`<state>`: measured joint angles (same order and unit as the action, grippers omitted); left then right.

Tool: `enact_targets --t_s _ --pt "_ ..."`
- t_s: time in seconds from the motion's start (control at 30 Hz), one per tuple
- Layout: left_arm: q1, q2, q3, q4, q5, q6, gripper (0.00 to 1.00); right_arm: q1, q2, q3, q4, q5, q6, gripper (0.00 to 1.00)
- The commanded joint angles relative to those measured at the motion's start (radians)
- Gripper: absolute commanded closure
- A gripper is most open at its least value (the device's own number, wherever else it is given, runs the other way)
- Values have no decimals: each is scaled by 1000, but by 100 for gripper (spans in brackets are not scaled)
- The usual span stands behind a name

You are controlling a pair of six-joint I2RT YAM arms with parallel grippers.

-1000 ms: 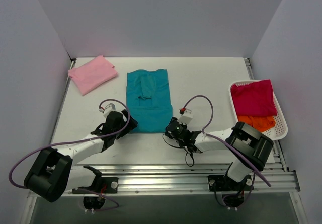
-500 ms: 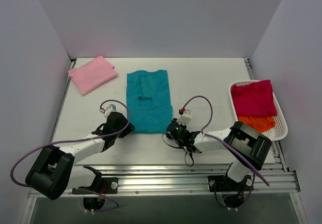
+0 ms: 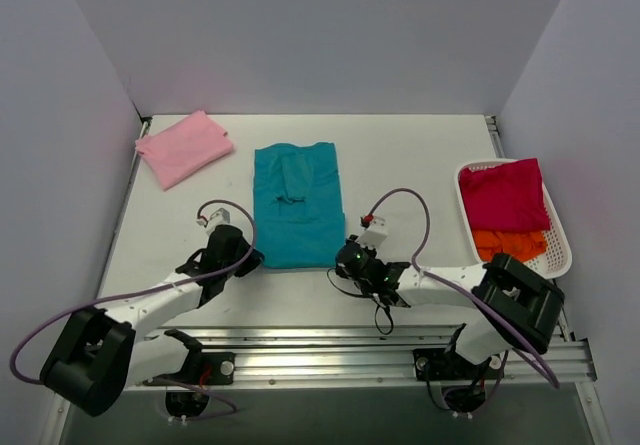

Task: Fold and stack the t-shirts
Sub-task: Fold the tshirt

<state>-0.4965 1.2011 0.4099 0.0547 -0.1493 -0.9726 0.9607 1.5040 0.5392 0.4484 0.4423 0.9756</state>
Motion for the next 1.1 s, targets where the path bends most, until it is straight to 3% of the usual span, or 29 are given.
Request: enact_targets --t_s 0.0,0.17,0.33,0.5,1.07 --pt "-7 -107 -10 -109 14 25 98 33 -121 -13 -129 67 27 100" --pt "-8 -242 4 -216 34 40 98 78 -214 8 -257 116 43 100" --pt "1 -241 94 -256 14 81 98 81 -211 95 -321 171 15 100" --pt "33 -106 219 -221 33 140 98 33 -111 229 -346 213 -77 100" --pt "174 420 701 -125 149 247 98 -221 225 608 -295 72 -276 100"
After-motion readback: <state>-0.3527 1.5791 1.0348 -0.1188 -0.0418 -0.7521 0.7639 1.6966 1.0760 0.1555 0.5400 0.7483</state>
